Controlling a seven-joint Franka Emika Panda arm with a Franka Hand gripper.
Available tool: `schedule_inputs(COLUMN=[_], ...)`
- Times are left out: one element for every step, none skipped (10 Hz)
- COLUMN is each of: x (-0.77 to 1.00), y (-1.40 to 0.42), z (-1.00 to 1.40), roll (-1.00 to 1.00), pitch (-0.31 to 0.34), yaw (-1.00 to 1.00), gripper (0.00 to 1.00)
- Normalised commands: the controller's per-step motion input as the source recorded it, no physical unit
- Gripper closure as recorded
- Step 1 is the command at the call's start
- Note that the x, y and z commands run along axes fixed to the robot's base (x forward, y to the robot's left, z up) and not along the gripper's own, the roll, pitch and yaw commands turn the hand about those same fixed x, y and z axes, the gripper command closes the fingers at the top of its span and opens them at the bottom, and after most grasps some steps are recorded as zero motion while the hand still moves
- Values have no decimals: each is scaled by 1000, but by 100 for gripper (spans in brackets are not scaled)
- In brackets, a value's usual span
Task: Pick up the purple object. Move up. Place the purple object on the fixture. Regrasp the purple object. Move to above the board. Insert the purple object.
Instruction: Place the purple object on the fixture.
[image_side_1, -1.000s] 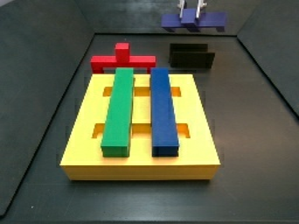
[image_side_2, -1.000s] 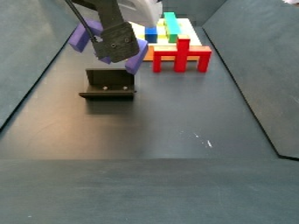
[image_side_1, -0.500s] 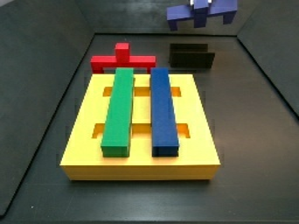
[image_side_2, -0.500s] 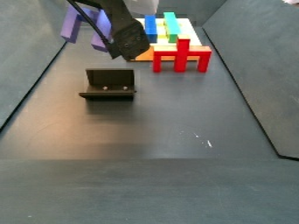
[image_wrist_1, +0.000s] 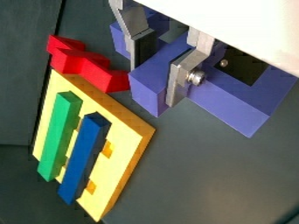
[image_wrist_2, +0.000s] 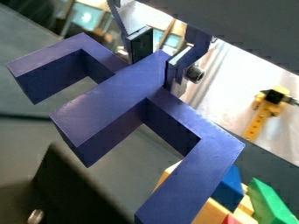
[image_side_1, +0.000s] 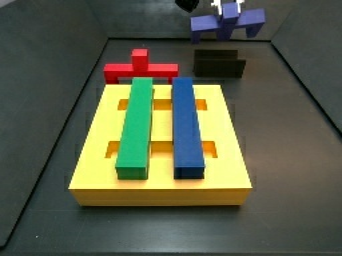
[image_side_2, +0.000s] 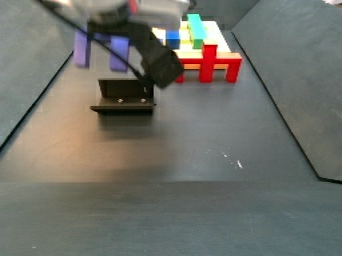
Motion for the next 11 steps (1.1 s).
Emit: schedule_inputs(x=[197, 231, 214, 191, 0, 0, 0, 0, 9, 109, 46], y=[174, 169, 63, 0, 0, 0, 0, 23, 29, 34, 34], z=[-437, -371, -420, -317, -300, -283, -303, -351, -317, -286, -260], roll=[169, 249, 237, 0, -74, -86, -29, -86, -60, -63, -57], pitch=[574, 640, 600, 246, 37, 0, 0, -86, -71, -17, -29], yaw=[251, 189, 83, 0, 0, 0, 0, 0, 0, 0, 0], gripper=[100, 100, 100, 100, 100, 100, 100, 100, 100, 100, 100])
